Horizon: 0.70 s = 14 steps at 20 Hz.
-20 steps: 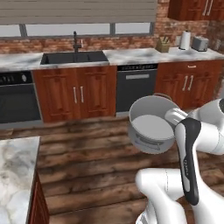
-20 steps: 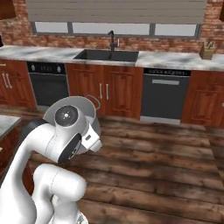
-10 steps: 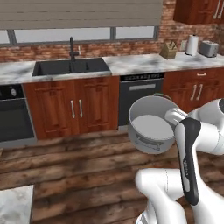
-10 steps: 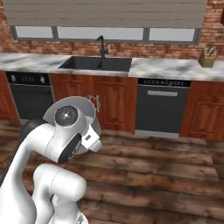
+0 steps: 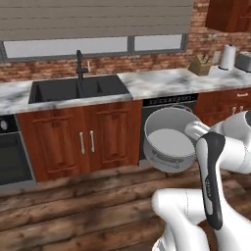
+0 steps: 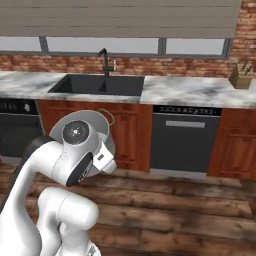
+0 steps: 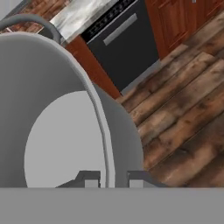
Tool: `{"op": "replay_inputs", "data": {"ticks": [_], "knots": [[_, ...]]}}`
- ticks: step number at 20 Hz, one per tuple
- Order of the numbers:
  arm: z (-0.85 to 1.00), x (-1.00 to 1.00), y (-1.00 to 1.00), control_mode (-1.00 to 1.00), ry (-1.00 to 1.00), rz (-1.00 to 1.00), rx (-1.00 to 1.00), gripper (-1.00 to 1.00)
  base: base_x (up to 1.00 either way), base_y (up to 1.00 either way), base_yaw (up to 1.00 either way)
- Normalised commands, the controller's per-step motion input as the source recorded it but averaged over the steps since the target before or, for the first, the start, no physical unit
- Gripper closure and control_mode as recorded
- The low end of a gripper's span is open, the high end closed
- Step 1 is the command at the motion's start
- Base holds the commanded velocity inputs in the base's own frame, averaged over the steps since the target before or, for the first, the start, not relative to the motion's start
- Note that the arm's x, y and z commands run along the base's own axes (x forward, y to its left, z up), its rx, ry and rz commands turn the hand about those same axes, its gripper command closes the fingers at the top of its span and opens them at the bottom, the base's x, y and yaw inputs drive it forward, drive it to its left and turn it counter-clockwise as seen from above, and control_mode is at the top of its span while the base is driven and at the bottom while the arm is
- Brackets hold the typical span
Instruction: Move the pot and pan from the stove into the sink.
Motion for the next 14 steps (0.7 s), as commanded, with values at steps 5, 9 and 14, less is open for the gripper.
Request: {"op": "replay_inputs", "data": {"ticks": [5,9,14], "knots": [[0.0,0.0,0.0,1.0,0.0,0.0,0.0,1.0,0.99,0.4,-0.09],[0.0,0.0,0.0,1.0,0.0,0.0,0.0,1.0,0.97,0.4,-0.09],[0.0,0.0,0.0,1.0,0.0,0.0,0.0,1.0,0.92,0.4,-0.09]]}}
